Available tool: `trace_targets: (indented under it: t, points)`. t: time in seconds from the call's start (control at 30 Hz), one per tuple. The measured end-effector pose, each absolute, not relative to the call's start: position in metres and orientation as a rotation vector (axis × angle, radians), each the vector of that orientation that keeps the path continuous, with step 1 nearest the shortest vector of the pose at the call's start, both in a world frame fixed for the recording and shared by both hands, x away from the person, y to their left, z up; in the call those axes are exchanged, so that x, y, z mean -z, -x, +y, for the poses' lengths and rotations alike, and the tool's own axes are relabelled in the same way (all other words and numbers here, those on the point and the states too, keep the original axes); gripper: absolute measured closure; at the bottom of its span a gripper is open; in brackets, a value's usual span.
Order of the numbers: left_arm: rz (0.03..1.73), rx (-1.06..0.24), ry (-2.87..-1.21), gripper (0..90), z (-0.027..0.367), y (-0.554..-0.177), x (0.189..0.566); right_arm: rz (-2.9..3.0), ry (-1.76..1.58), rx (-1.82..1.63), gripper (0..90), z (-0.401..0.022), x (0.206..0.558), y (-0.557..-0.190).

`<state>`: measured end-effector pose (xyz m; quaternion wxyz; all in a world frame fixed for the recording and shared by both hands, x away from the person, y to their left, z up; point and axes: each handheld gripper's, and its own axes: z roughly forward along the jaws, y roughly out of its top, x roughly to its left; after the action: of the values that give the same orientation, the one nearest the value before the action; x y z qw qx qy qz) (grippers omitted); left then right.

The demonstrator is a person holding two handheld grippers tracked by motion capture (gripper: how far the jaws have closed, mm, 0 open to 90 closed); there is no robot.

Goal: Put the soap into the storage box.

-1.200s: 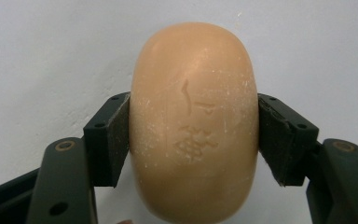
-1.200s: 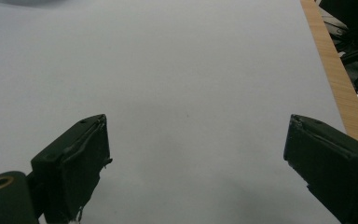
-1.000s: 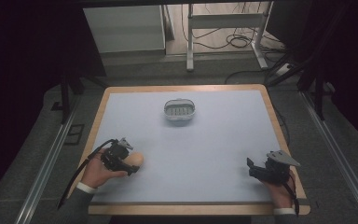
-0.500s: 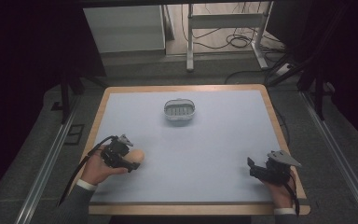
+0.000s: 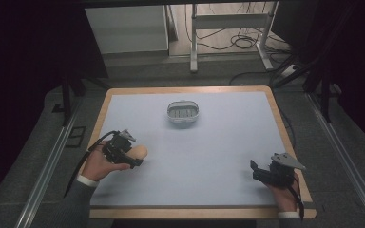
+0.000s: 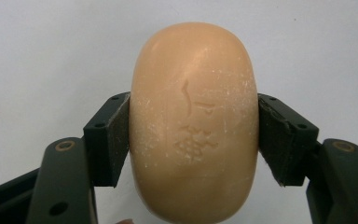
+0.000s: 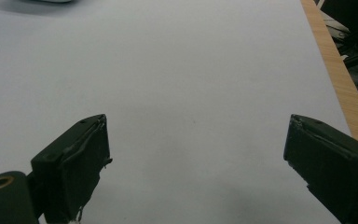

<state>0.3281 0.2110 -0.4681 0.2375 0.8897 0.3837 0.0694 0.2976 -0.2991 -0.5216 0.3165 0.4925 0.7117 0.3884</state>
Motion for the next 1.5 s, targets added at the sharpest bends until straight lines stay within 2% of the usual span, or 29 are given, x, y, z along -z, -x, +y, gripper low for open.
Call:
trace_targets:
  t: [0.47, 1.5]
  points:
    - [1.062, -0.186, -2.449, 32.7, 0.203, -0.345, 0.474, 1.874, -1.297, -1.018, 6.7, -0.3, 0.523, -0.299]
    - [1.063, -0.205, -2.422, 32.7, 0.198, -0.365, 0.457, 1.891, -1.281, -1.007, 7.6, -0.299, 0.524, -0.299]
